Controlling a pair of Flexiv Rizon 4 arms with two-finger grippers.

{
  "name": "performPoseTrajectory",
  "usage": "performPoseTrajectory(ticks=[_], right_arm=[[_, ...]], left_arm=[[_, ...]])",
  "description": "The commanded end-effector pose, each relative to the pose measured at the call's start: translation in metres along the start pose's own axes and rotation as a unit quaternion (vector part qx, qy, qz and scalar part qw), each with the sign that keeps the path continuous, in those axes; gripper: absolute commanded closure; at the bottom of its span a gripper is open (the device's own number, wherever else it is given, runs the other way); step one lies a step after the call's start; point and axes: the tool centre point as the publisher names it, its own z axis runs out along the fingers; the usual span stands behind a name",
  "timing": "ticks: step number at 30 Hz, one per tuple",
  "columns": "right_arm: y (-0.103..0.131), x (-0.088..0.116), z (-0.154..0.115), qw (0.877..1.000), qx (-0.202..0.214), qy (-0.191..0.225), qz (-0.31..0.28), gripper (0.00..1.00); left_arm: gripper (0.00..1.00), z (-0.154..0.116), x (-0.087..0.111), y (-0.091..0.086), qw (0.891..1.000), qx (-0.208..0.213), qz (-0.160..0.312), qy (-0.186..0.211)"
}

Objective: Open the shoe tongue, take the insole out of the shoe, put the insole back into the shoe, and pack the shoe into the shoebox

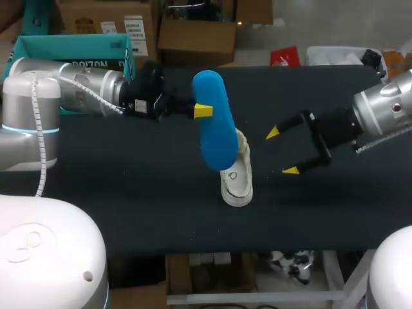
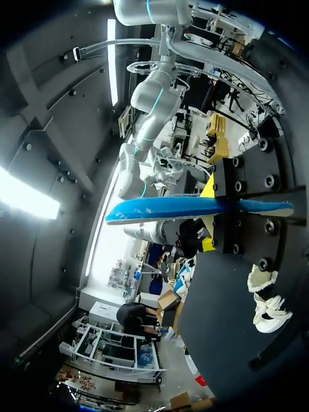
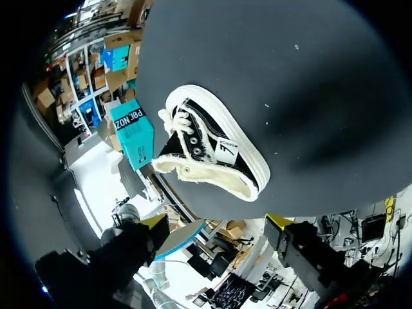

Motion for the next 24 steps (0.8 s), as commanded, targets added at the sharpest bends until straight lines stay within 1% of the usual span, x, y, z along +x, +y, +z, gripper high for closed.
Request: performPoseTrajectory(ticks=[1, 5, 6, 7, 8, 9, 10, 11, 12, 24], right_arm=[[0.007, -0.001, -0.002, 0.998, 0.033, 0.012, 0.049, 0.00], [0.007, -0.001, -0.002, 0.998, 0.033, 0.012, 0.049, 0.00], [0.008, 0.000, -0.001, 0.995, 0.048, 0.029, 0.082, 0.00], [0.009, 0.000, 0.001, 0.994, 0.042, 0.025, 0.096, 0.00], [0.009, 0.001, 0.003, 0.991, 0.046, 0.053, 0.112, 0.00], [0.009, 0.002, 0.004, 0.986, 0.060, 0.069, 0.142, 0.00], [0.009, 0.001, 0.007, 0.983, 0.061, 0.069, 0.157, 0.00], [0.008, 0.001, 0.010, 0.982, 0.060, 0.072, 0.161, 0.00], [0.004, 0.001, 0.012, 0.985, 0.053, 0.056, 0.156, 0.00], [0.004, 0.001, 0.012, 0.985, 0.053, 0.056, 0.156, 0.00]], left_arm=[[1.00, 0.000, -0.001, 0.001, 1.000, 0.002, 0.000, 0.000], [1.00, 0.000, -0.001, 0.001, 1.000, 0.002, 0.000, 0.000], [1.00, 0.000, -0.001, 0.001, 1.000, 0.002, 0.000, 0.000], [1.00, 0.000, -0.001, 0.001, 1.000, 0.002, 0.000, 0.000], [1.00, 0.000, -0.001, 0.001, 1.000, 0.002, 0.000, 0.000], [1.00, 0.000, -0.001, 0.001, 1.000, 0.002, 0.000, 0.000], [1.00, 0.000, -0.001, 0.001, 1.000, 0.002, 0.000, 0.000], [1.00, 0.000, -0.001, 0.001, 1.000, 0.002, 0.000, 0.000], [1.00, 0.000, -0.001, 0.001, 1.000, 0.002, 0.000, 0.000], [1.00, 0.000, -0.001, 0.001, 1.000, 0.002, 0.000, 0.000]])
